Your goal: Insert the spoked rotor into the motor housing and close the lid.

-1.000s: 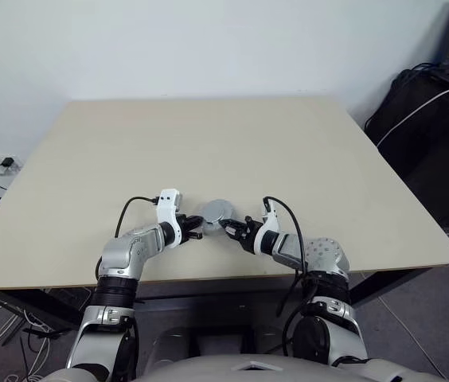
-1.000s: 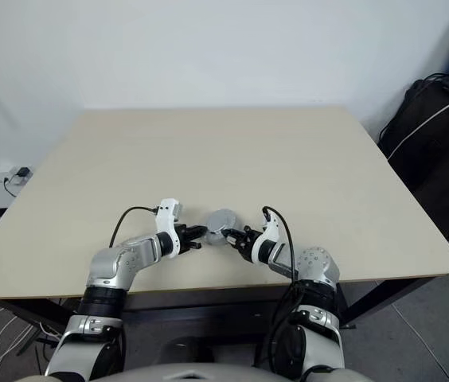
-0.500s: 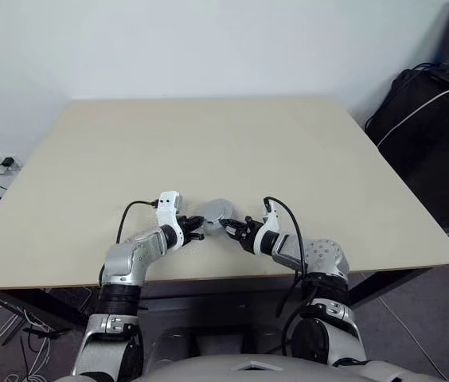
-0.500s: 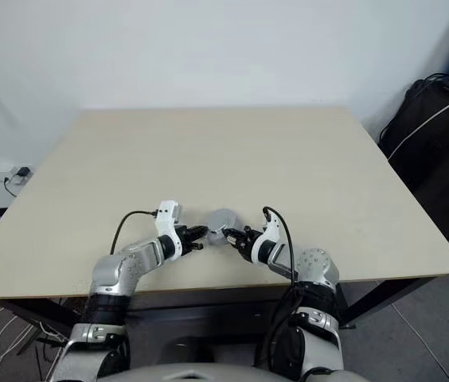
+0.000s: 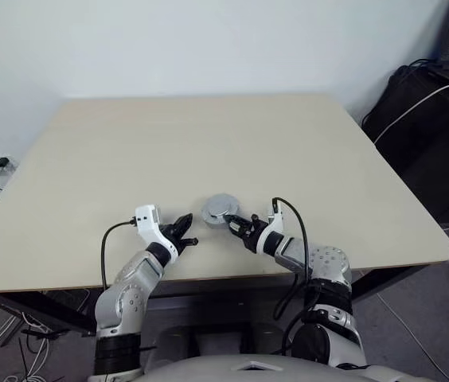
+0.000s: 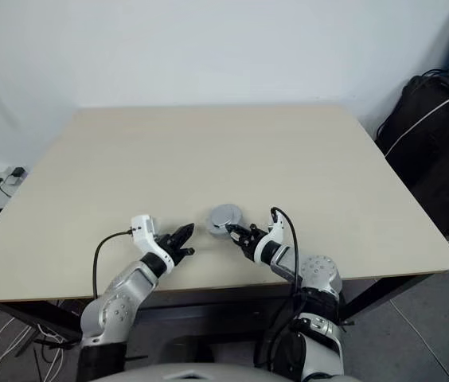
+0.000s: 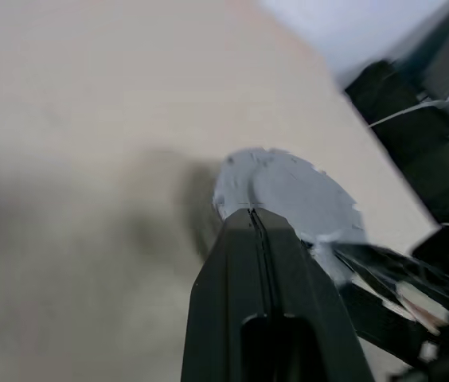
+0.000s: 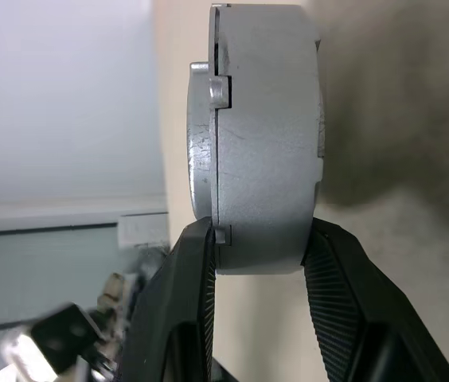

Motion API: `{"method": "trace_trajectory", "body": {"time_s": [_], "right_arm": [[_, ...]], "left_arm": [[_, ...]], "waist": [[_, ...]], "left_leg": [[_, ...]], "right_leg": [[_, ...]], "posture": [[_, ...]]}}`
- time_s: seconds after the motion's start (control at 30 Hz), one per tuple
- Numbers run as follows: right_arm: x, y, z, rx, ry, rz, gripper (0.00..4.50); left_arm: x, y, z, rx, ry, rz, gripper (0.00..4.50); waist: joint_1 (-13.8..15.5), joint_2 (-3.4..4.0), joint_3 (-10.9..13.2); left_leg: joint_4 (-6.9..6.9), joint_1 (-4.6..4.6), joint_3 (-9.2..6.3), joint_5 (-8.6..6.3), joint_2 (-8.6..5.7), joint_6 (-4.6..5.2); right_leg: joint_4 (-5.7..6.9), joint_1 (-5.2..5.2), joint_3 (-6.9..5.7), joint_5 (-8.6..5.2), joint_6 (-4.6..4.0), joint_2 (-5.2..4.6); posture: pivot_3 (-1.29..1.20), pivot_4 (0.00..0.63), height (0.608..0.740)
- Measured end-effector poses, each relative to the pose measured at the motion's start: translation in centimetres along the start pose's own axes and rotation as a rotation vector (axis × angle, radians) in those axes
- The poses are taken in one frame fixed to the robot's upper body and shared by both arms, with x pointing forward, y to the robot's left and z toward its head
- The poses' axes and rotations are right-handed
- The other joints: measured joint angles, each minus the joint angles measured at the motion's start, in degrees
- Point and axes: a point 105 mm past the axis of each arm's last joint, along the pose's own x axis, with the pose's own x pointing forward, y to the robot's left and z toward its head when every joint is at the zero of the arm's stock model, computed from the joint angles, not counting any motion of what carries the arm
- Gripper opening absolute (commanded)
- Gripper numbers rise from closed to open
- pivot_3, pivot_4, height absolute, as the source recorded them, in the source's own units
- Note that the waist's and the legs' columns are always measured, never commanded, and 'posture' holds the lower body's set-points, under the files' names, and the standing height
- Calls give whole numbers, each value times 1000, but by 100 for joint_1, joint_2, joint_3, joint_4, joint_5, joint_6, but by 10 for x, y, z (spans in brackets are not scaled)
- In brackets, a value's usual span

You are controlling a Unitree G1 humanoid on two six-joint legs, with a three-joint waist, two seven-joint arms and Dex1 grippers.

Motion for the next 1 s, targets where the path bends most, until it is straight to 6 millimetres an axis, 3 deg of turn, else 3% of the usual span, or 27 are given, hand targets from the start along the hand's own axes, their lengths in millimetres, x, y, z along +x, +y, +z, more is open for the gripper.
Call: {"method": "trace_trajectory", "body": {"time_s": [0.33, 0.5, 0.63, 0.8, 1.0], "right_arm": [[-9, 39, 10, -51, -35, 203, 1266], [-10, 56, 7, -83, -11, 275, 1265], [-9, 57, 3, -99, 16, 271, 1265], [-11, 48, -1, -104, 39, 237, 1265], [-13, 42, -13, -110, 107, 211, 1265]], "left_arm": [[-21, 1, -10, -212, -59, -29, 0], [-32, -13, -7, -414, -117, -135, 1555], [-39, -23, -6, -578, -159, -213, 2878], [-41, -26, 1, -659, -221, -245, 4466], [-41, -27, 6, -702, -265, -258, 4466]], "waist": [[-4, -3, 19], [-12, -3, 20], [-3, -4, 21], [-1, -5, 21], [-4, -5, 21]], "left_leg": [[0, -1, 0, -1, 0, 4], [-1, 0, 0, -2, 1, 2], [3, 2, 0, -2, 1, 2], [4, 2, 0, -3, 0, 2], [3, 2, 1, -3, 1, 2]], "right_leg": [[-4, 0, 0, 0, 0, 2], [-4, -1, 1, -2, -2, 1], [-4, 2, 0, -2, -3, 1], [-5, 3, 0, -2, -3, 2], [-5, 3, 1, -2, -3, 4]], "posture": [[0, 0, 740], [0, 0, 740], [0, 0, 740], [0, 0, 740], [0, 0, 740]]}}
